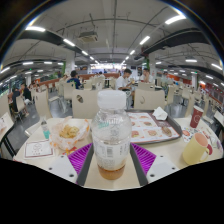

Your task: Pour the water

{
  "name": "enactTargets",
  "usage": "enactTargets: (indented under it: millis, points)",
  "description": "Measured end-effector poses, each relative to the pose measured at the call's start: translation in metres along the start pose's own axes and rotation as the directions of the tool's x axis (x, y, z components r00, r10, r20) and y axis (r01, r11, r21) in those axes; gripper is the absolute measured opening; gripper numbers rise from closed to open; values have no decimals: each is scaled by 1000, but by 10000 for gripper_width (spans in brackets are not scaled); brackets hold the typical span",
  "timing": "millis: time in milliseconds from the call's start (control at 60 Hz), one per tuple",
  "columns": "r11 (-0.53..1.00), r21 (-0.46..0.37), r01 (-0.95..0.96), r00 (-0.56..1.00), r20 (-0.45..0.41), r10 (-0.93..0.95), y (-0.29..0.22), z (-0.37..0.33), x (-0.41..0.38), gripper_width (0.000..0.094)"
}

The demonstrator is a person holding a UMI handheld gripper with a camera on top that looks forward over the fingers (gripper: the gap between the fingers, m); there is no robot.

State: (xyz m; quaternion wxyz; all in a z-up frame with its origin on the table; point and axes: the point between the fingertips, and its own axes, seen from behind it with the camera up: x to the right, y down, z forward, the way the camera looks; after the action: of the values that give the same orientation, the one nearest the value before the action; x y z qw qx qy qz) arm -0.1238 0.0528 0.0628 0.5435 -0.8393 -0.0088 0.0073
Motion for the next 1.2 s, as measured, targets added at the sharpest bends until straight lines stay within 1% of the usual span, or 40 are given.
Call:
enactTargets:
  millis: [50, 83, 117, 183, 200, 217, 250, 267, 350, 433, 500, 583, 667, 750, 833, 917, 933, 1017, 1117, 1200]
  points:
    - [1000, 13, 6, 1000, -3, -6, 1, 7, 0, 561]
    - [999, 35, 8, 1000, -6, -8, -1, 9, 0, 559]
    - [999, 43, 13, 1000, -4, -13, -2, 9, 0, 535]
    - [999, 51, 17, 1000, -4, -16, -3, 9, 0, 479]
    - [999, 51, 15, 1000, -4, -15, -3, 9, 0, 476]
    - [999, 52, 13, 1000, -3, -13, -3, 9, 0, 449]
    - [999, 49, 12, 1000, 0, -12, -3, 9, 0, 433]
    - [999, 47, 14, 1000, 3, -14, -3, 9, -1, 406]
    - [1000, 26, 5, 1000, 10, -6, -4, 7, -2, 404]
    - [998, 34, -58, 998, 32, 57, -17, -4, -2, 403]
    - [989, 46, -144, 987, 75, 140, -40, -18, -1, 405]
    - [941, 37, -338, 930, 170, 327, -73, -41, 4, 403]
    - [828, -17, -561, 794, 272, 543, -103, -58, 17, 403]
    - [651, -98, -753, 586, 349, 731, -132, -72, 33, 405]
    - [423, -199, -884, 330, 377, 866, -147, -77, 62, 402]
    - [196, -282, -939, 87, 357, 930, -152, -85, 92, 402]
    - [154, -292, -944, 44, 352, 935, -149, -77, 97, 401]
    - [-53, -362, -931, -171, 304, 937, -140, -76, 125, 402]
    - [-248, -400, -882, -366, 253, 895, -124, -64, 149, 403]
    - [-355, -409, -840, -467, 214, 858, -109, -50, 167, 403]
